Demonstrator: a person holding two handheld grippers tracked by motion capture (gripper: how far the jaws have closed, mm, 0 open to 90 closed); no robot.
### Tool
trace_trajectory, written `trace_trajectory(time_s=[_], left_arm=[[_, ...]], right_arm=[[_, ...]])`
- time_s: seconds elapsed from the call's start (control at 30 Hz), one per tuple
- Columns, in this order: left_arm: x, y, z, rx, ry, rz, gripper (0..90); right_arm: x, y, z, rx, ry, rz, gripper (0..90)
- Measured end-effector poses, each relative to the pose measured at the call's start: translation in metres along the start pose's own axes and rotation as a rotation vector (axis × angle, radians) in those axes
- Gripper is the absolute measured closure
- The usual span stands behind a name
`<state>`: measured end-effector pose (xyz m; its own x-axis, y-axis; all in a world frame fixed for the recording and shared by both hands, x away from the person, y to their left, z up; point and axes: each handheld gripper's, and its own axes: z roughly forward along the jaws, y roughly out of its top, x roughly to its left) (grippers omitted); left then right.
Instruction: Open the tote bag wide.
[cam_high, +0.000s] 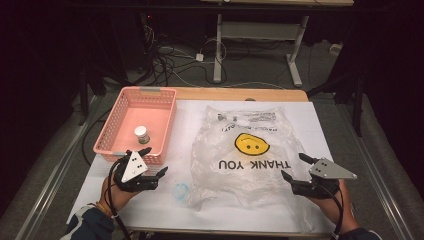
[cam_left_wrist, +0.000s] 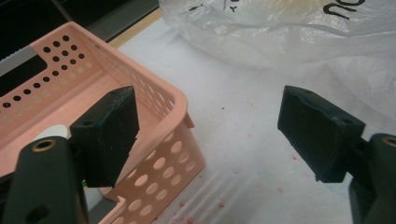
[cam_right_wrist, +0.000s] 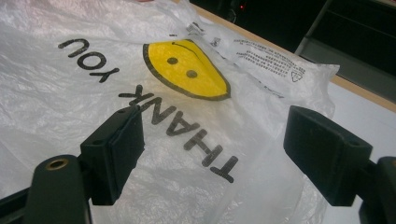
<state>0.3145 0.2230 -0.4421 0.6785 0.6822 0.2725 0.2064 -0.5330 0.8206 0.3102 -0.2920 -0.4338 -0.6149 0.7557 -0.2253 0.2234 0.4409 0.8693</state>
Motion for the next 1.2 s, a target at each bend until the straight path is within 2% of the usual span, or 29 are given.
trace_trajectory(time_s=[0.17,0.2,0.33,0.37,0.4,0.43,0.5,0.53,0.57,0.6,0.67,0.73,0.83,0.9,0.93,0.97,1.03,1.07,1.1,1.13,1.17,1.2], left_arm=[[0.006,-0.002,-0.004,0.001,0.019,-0.008,19.9],[0.007,-0.003,-0.005,-0.001,0.022,-0.013,19.9],[0.012,-0.006,-0.009,-0.001,0.030,-0.016,19.9],[0.013,-0.006,-0.010,0.001,0.032,-0.018,19.9],[0.015,-0.007,-0.010,0.002,0.036,-0.021,19.9],[0.016,-0.007,-0.010,0.004,0.036,-0.028,19.9],[0.018,-0.007,-0.010,0.005,0.038,-0.030,19.9],[0.018,-0.007,-0.010,0.006,0.039,-0.028,19.9],[0.019,-0.007,-0.010,0.007,0.041,-0.025,19.9],[0.019,-0.007,-0.010,0.009,0.043,-0.023,19.9],[0.020,-0.007,-0.011,0.007,0.047,-0.018,19.9],[0.024,-0.007,-0.012,0.001,0.051,-0.021,19.9],[0.030,-0.009,-0.013,-0.005,0.056,-0.034,19.9],[0.033,-0.011,-0.014,-0.002,0.061,-0.040,19.9],[0.034,-0.012,-0.014,-0.004,0.059,-0.050,19.9],[0.035,-0.012,-0.014,-0.007,0.057,-0.054,19.9],[0.035,-0.011,-0.015,-0.016,0.067,-0.037,19.9],[0.034,-0.011,-0.015,-0.016,0.066,-0.033,19.9],[0.032,-0.012,-0.016,-0.005,0.061,-0.037,19.9],[0.032,-0.012,-0.017,-0.003,0.063,-0.032,19.9],[0.031,-0.013,-0.018,0.000,0.058,-0.037,19.9],[0.031,-0.013,-0.018,0.000,0.058,-0.037,19.9]], right_arm=[[-0.007,0.004,0.004,-0.004,-0.009,0.002,24.1],[-0.010,0.006,0.006,0.002,-0.022,-0.004,25.0],[-0.033,0.022,0.014,0.016,-0.078,-0.040,30.6],[-0.033,0.022,0.014,0.016,-0.078,-0.040,30.6],[-0.042,0.026,0.017,0.018,-0.095,-0.044,31.9],[-0.060,0.035,0.029,0.038,-0.114,-0.034,33.0],[-0.077,0.043,0.047,0.083,-0.131,-0.039,33.4],[-0.085,0.046,0.058,0.108,-0.138,-0.032,33.6],[-0.085,0.046,0.058,0.108,-0.138,-0.032,33.6],[-0.099,0.050,0.080,0.152,-0.146,-0.017,36.7],[-0.111,0.050,0.102,0.200,-0.150,0.011,36.8],[-0.120,0.050,0.119,0.216,-0.149,0.054,39.0],[-0.127,0.048,0.142,0.272,-0.159,0.068,40.3],[-0.131,0.044,0.154,0.307,-0.153,0.095,42.6],[-0.131,0.044,0.154,0.307,-0.153,0.095,42.6],[-0.134,0.039,0.163,0.326,-0.154,0.118,44.0],[-0.136,0.037,0.167,0.337,-0.150,0.130,46.1],[-0.137,0.033,0.173,0.349,-0.122,0.141,53.5],[-0.137,0.032,0.176,0.358,-0.128,0.144,57.3],[-0.137,0.032,0.176,0.358,-0.128,0.144,57.3],[-0.138,0.029,0.183,0.377,-0.096,0.154,65.6],[-0.137,0.028,0.186,0.387,-0.087,0.154,69.9]])
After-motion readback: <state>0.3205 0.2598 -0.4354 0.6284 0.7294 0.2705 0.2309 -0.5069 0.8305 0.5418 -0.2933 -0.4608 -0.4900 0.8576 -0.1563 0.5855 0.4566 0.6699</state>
